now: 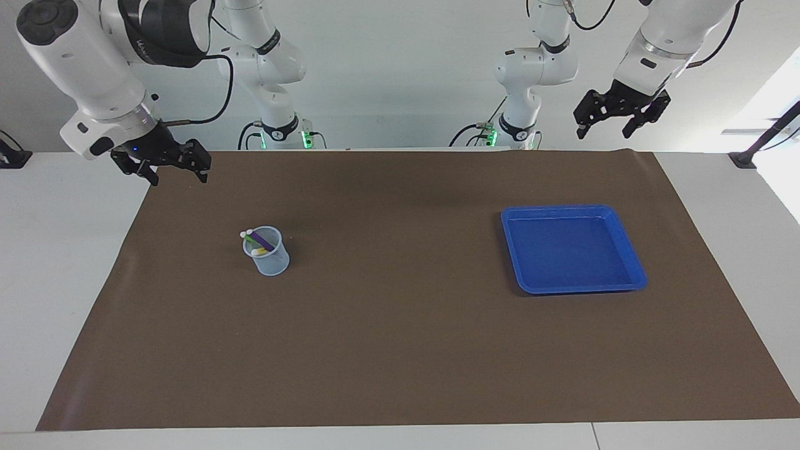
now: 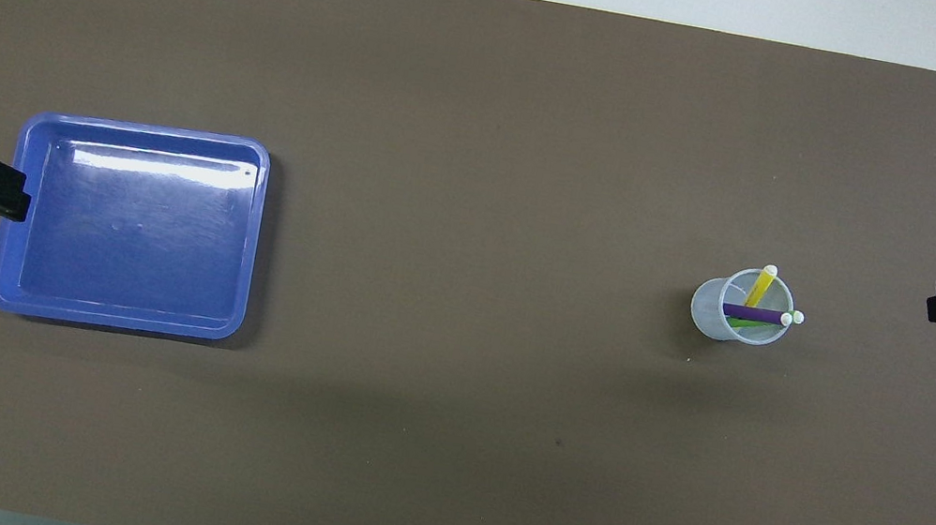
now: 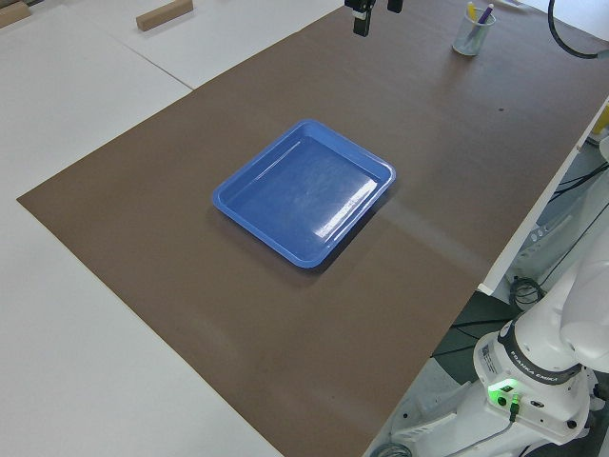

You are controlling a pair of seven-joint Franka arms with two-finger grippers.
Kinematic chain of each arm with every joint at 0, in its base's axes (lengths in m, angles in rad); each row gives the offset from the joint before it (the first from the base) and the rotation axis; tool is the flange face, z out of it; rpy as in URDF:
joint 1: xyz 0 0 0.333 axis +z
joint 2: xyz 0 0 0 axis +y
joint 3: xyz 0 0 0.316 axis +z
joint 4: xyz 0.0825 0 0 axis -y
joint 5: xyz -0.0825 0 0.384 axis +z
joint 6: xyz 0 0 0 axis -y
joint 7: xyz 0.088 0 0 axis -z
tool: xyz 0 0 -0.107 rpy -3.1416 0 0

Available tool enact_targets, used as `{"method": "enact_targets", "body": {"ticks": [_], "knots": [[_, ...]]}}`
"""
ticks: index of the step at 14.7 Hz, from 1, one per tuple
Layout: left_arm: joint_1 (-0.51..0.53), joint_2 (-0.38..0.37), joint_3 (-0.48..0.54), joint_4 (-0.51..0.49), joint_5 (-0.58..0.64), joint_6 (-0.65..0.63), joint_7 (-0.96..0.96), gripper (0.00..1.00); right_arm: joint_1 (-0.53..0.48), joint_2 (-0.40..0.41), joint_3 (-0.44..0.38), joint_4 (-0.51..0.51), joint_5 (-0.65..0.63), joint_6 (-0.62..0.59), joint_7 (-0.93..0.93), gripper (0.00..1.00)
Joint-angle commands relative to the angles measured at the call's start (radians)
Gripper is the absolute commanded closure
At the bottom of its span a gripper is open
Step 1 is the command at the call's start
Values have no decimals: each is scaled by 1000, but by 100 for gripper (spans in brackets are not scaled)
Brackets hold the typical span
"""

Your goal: Transfer and insert pens with both arms

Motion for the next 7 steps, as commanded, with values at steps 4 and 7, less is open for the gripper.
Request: {"method": "enact_targets", "body": {"ticks": [4, 7], "knots": [[16, -33, -4, -36, -9, 29, 12, 0, -11, -15, 11, 15, -2, -78, 21, 0], [16, -31, -4, -36, -13, 29, 10, 0, -11, -15, 13, 15, -2, -75, 21, 0]]}}
